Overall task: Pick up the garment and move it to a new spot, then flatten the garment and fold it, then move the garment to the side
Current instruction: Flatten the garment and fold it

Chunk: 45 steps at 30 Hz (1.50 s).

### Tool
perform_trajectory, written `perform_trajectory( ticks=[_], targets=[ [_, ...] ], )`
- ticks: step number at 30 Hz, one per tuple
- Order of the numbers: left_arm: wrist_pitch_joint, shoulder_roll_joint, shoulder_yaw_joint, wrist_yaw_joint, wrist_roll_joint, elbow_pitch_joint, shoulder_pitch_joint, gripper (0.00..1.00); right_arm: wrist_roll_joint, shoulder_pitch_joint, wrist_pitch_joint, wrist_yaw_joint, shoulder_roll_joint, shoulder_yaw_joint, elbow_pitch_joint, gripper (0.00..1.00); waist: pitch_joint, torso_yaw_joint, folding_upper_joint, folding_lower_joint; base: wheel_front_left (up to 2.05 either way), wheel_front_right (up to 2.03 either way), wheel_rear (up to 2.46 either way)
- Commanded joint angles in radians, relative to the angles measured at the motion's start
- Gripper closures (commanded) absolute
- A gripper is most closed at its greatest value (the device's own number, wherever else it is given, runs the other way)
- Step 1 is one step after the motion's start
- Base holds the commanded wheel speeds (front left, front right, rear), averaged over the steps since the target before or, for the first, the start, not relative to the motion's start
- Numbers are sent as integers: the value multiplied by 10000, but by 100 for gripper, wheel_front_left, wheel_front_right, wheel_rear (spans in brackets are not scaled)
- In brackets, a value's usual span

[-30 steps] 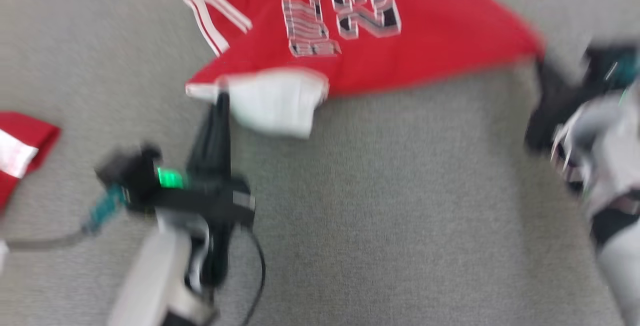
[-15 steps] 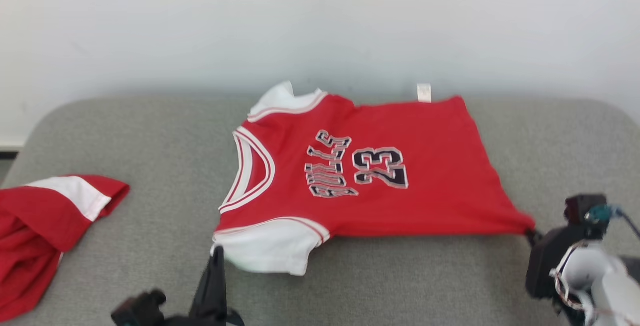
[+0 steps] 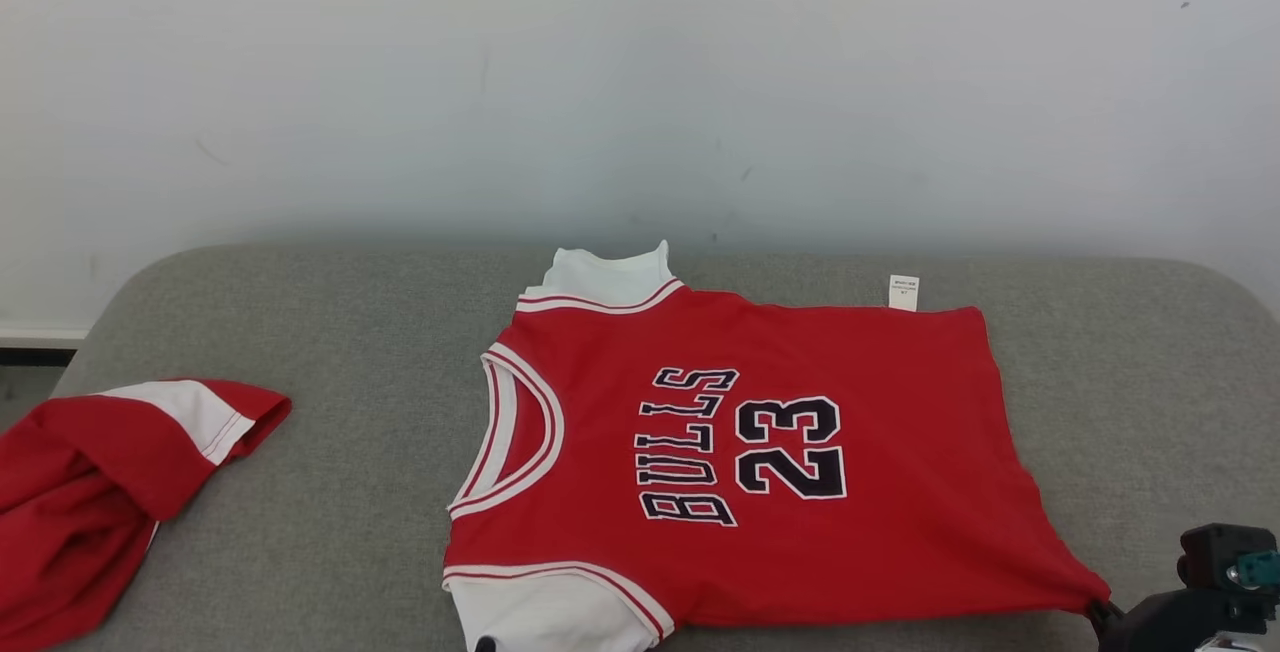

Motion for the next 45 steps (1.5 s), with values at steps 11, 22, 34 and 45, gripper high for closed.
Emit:
perform_trajectory(
  ticks=[11, 22, 34, 45],
  targets=[
    [223, 143, 256, 3, -369, -561, -462, 100, -620, -20, -484, 5, 23, 206, -314, 100, 177, -106, 1, 1, 0, 0, 0],
    [444, 27, 158, 258, -183, 963, -3154, 100, -303, -1636, -1494, 5, -394, 836, 1309, 100, 636, -400, 1, 1, 0, 0, 0],
    [124, -52, -273, 154, 201, 3530, -5996, 100, -332, -3872, -2650, 5, -841, 1565, 3874, 100, 1619, -627, 1, 1, 0, 0, 0],
    [-416, -82, -400, 101, 314, 5692, -7644, 100, -986, -5162, -3356, 5, -707, 1374, 5820, 100, 2221, -678, 1, 1, 0, 0, 0]
  ],
)
